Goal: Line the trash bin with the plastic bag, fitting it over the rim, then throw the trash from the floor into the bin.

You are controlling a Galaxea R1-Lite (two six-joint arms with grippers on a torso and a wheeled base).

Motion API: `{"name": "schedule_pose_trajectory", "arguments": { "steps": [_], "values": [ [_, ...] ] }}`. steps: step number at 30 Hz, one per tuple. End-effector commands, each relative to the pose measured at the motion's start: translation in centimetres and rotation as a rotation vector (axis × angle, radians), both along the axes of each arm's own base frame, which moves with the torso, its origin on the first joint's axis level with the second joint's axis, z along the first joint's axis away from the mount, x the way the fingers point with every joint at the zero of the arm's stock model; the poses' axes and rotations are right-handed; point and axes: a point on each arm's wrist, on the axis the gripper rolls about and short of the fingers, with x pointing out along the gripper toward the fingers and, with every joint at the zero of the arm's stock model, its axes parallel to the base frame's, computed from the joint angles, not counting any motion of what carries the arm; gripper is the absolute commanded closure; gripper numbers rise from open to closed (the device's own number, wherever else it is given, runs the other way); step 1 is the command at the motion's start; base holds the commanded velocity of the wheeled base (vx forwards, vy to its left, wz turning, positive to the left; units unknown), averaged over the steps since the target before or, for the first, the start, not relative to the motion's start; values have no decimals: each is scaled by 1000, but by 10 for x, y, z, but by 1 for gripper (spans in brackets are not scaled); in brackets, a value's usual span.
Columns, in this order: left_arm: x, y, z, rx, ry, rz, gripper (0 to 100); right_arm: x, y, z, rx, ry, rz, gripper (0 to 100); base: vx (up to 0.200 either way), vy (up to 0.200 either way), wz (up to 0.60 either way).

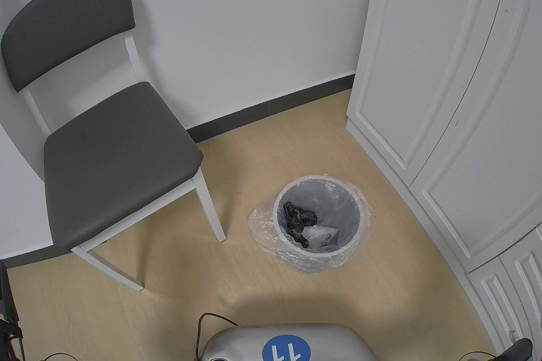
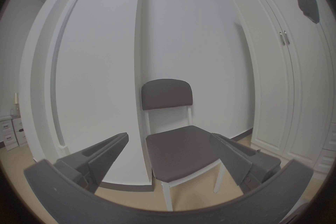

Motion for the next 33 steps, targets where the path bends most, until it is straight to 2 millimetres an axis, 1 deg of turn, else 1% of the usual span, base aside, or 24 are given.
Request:
{"name": "schedule_pose_trajectory", "arguments": {
  "steps": [1, 3, 5, 12, 18, 21, 23, 25, 28, 29, 30, 32, 33],
  "values": [
    [2, 0, -11, -4, 17, -21, 0, 2, 0, -7, -9, -2, -2, 0, 0, 0, 0],
    [3, -1, -14, 2, 46, -43, 0, 1, 0, -5, -10, -27, -3, 0, 0, 0, 0],
    [5, -1, -21, 6, 112, -59, 0, 0, 0, -4, -11, -41, -4, 0, 0, 0, 0],
    [7, -1, -36, -9, 258, -64, 0, -2, 0, 0, -13, -83, -14, 0, 0, 0, 0],
    [7, -2, -37, -11, 269, -72, 0, -1, 0, -1, -13, -72, -26, 0, 0, 0, 0],
    [7, -5, -37, 10, 269, -242, 0, -1, 0, -2, -36, -64, -44, 0, 0, 0, 0],
    [7, -7, -37, 15, 272, -298, 0, -1, 0, -2, -45, -56, -49, 0, 0, 0, 0],
    [7, -8, -38, 21, 294, -360, 0, 2, 0, -7, -56, 0, -54, 0, 0, 0, 0],
    [6, -8, -38, 8, 311, -359, 0, 4, -1, -11, -52, 44, -62, 0, 0, 0, 0],
    [6, -8, -38, -24, 312, -346, 0, 5, -1, -16, -53, 91, -64, 0, 0, 0, 0],
    [7, -7, -43, -21, 331, -312, 0, 6, -1, -17, -53, 107, -63, 0, 0, 0, 0],
    [8, -6, -44, -47, 331, -262, 0, 7, -1, -19, -54, 127, -62, 0, 0, 0, 0],
    [8, -6, -44, -60, 327, -266, 0, 7, -1, -20, -55, 136, -61, 0, 0, 0, 0]
  ]
}}
